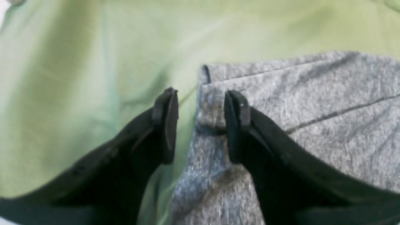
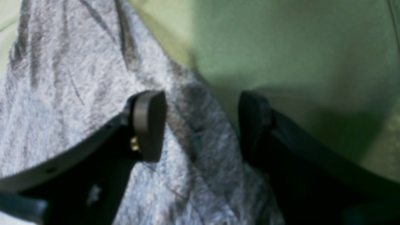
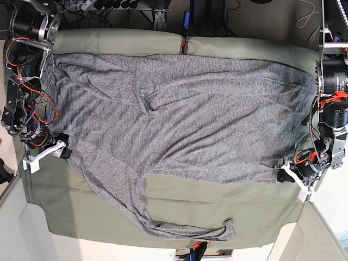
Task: Fold the T-shirt properly
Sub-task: 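Grasp the shirt's side edges near the hem with both grippers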
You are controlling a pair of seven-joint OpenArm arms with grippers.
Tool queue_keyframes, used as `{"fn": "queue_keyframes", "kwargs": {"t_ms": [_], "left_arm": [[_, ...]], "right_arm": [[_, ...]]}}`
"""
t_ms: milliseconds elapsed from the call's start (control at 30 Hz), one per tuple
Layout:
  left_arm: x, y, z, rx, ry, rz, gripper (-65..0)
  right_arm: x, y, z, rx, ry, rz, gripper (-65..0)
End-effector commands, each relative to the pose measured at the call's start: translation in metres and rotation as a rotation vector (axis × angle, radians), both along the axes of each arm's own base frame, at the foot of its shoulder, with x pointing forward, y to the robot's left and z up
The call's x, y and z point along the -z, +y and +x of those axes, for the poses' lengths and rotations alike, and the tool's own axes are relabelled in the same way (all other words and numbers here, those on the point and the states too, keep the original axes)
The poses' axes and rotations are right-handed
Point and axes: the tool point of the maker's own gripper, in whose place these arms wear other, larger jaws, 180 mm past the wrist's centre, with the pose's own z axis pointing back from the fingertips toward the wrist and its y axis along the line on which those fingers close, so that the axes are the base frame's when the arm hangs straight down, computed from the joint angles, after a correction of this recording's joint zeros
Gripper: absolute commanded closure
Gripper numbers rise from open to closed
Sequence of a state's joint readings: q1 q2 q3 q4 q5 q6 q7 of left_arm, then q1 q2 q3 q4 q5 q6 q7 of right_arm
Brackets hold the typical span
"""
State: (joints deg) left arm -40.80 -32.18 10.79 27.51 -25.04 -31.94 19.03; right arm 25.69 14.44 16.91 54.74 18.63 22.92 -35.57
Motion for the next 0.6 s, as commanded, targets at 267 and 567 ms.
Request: {"fn": "queue_keyframes", "kwargs": {"t_ms": [267, 567], "left_arm": [[-0.015, -0.013, 0.015, 0.014, -0.072, -0.026, -27.4], [-0.003, 0.003, 0.008, -0.047, -0.073, 0.04, -28.0]], "right_arm": [[-0.018, -0.004, 0.012, 0.006, -0.054, 0.006, -36.9], [-0.018, -0.005, 0.012, 0.006, -0.054, 0.006, -36.9]]}}
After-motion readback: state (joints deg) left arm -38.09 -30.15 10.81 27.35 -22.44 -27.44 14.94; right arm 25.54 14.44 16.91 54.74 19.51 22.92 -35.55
